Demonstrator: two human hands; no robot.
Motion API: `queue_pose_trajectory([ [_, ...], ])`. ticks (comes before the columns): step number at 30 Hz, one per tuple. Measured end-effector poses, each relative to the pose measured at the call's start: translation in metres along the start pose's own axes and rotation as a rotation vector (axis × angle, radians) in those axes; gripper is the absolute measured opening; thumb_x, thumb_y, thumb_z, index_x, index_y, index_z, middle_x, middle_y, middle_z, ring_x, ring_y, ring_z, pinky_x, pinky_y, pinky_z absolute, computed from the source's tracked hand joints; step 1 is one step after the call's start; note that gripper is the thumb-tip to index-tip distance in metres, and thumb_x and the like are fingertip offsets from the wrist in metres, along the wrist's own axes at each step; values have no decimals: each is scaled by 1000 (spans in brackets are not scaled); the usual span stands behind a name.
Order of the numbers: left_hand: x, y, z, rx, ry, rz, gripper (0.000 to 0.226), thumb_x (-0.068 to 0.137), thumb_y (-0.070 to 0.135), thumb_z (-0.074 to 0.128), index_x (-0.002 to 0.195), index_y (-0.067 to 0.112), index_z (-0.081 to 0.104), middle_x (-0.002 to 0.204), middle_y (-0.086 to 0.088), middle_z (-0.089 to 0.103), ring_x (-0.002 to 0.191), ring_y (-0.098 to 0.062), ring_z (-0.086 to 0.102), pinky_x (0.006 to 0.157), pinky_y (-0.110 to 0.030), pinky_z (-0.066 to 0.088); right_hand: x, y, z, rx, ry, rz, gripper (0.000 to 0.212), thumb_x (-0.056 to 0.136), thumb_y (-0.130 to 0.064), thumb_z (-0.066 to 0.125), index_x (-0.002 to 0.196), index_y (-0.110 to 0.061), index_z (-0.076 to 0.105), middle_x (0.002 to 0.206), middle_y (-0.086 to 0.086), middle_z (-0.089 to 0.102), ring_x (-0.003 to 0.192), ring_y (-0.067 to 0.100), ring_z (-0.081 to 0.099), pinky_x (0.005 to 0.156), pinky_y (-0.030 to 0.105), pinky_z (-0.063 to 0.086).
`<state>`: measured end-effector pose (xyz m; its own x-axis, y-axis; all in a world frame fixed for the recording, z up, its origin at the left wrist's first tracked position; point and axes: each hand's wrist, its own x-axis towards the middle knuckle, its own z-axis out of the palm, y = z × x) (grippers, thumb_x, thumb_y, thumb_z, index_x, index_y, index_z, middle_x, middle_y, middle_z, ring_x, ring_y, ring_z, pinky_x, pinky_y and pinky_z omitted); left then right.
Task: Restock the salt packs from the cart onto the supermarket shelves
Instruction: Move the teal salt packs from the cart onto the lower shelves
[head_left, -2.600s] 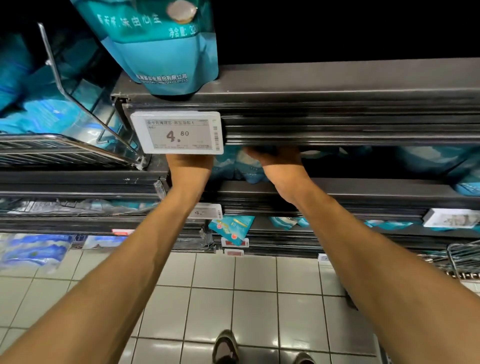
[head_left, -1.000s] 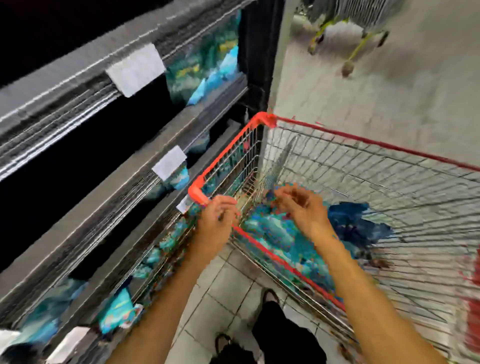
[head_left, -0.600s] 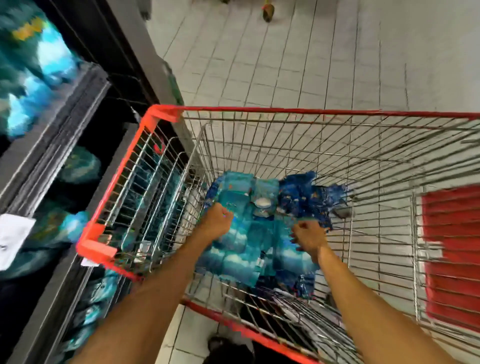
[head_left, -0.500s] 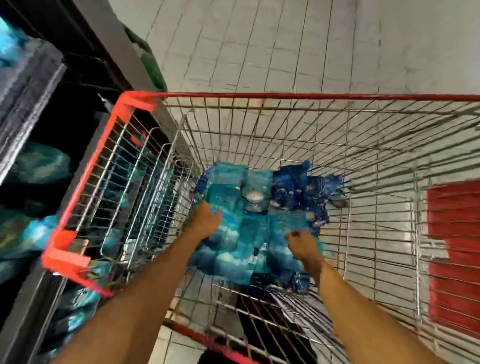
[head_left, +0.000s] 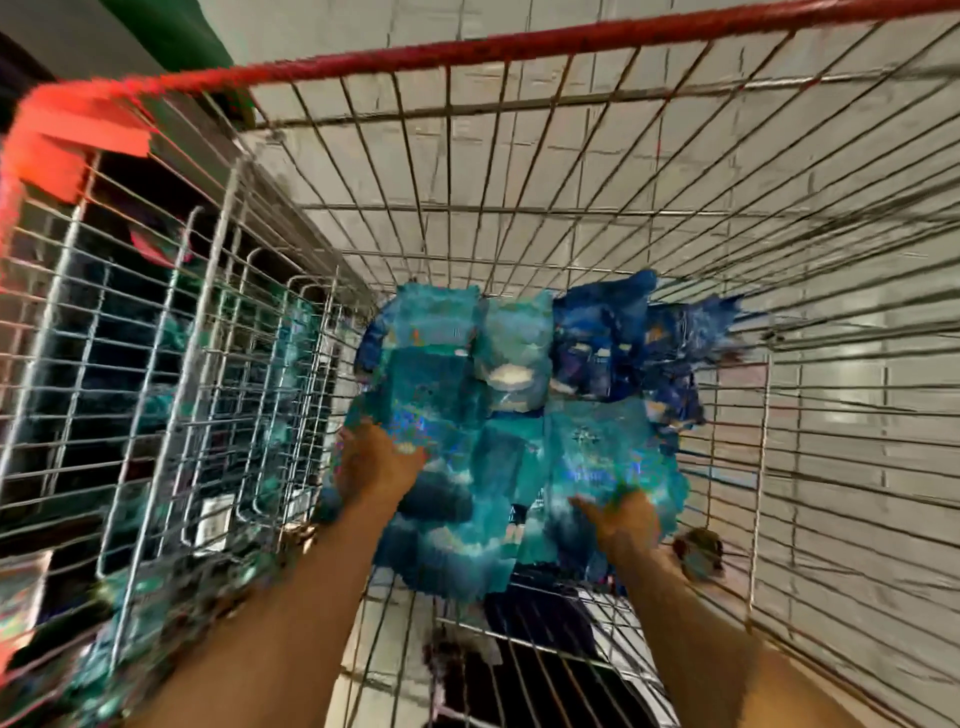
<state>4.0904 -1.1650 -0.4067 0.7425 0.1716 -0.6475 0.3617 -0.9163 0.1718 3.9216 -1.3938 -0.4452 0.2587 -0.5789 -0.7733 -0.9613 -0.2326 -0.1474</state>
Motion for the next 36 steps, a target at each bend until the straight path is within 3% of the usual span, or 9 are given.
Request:
queue_pose_trajectory([
  [4, 9, -4, 4, 105, -14, -91, 101, 59, 67, 81, 132, 7, 46, 141, -22, 42, 129, -40, 42, 106, -51, 39, -1, 5, 7, 266, -34, 54, 60, 75, -32, 86, 119, 0, 59, 111, 18, 66, 99, 32, 63, 86, 37, 50],
  [8, 9, 3, 6, 66, -57, -59, 106, 60, 64, 82, 138, 8, 35, 140, -15, 52, 126, -34, 51, 109, -49, 33, -3, 6, 14, 350, -59, 14, 40, 76, -27, 85, 97, -17, 52, 89, -1, 61, 71, 11, 56, 63, 25, 47],
  [15, 4, 1, -6, -47, -226, -75, 83, 59, 47, 90, 120, 10, 47, 116, -9, 60, 101, -30, 59, 91, -44, 51, -11, -1, 21, 493, -140, 66, 50, 73, -19, 87, 104, -13, 48, 104, 10, 62, 95, 32, 65, 88, 51, 57],
  [21, -16, 0, -34, -285, -382, -64, 83, 62, 28, 92, 131, 6, 51, 101, -1, 62, 84, -17, 59, 66, -26, 47, -22, 6, -21, 582, -155, 8, 43, 72, -4, 86, 100, -11, 54, 88, 13, 71, 70, 29, 67, 61, 38, 60],
  [23, -29, 7, -51, -359, -409, -9, 75, 67, 28, 90, 129, 11, 52, 87, 10, 56, 75, -8, 53, 60, -22, 41, -32, 4, -41, 636, -178, -25, 47, 71, 0, 85, 108, -5, 56, 96, 16, 72, 82, 36, 71, 71, 46, 62],
  [26, -57, 16, -82, -523, -432, 80, 54, 77, 34, 81, 121, 23, 51, 93, 15, 53, 77, -5, 52, 74, -23, 44, -59, -4, -73, 699, -248, -92, 62, 68, -3, 87, 121, -7, 55, 110, 17, 72, 93, 39, 72, 85, 58, 57],
  [30, -105, 16, -128, -680, -398, 180, 21, 82, 39, 76, 93, 29, 61, 97, 12, 68, 84, -4, 60, 75, -20, 45, -105, -21, -110, 722, -355, -244, 52, 69, -9, 86, 112, -22, 60, 102, 9, 77, 89, 29, 75, 80, 46, 61],
  [33, -144, 2, -162, -746, -429, 245, 32, 83, 39, 76, 108, 23, 63, 108, 5, 70, 98, -14, 66, 85, -27, 51, -148, -43, -130, 734, -345, -342, 48, 68, -2, 85, 99, -29, 61, 94, 1, 75, 77, 16, 75, 63, 29, 59],
  [36, -190, -24, -193, -844, -378, 317, 40, 83, 35, 76, 117, 15, 64, 112, -1, 73, 107, -23, 67, 97, -38, 52, -202, -63, -142, 758, -400, -422, 64, 53, -9, 93, 105, -32, 64, 95, 2, 78, 86, 27, 75, 75, 42, 59],
])
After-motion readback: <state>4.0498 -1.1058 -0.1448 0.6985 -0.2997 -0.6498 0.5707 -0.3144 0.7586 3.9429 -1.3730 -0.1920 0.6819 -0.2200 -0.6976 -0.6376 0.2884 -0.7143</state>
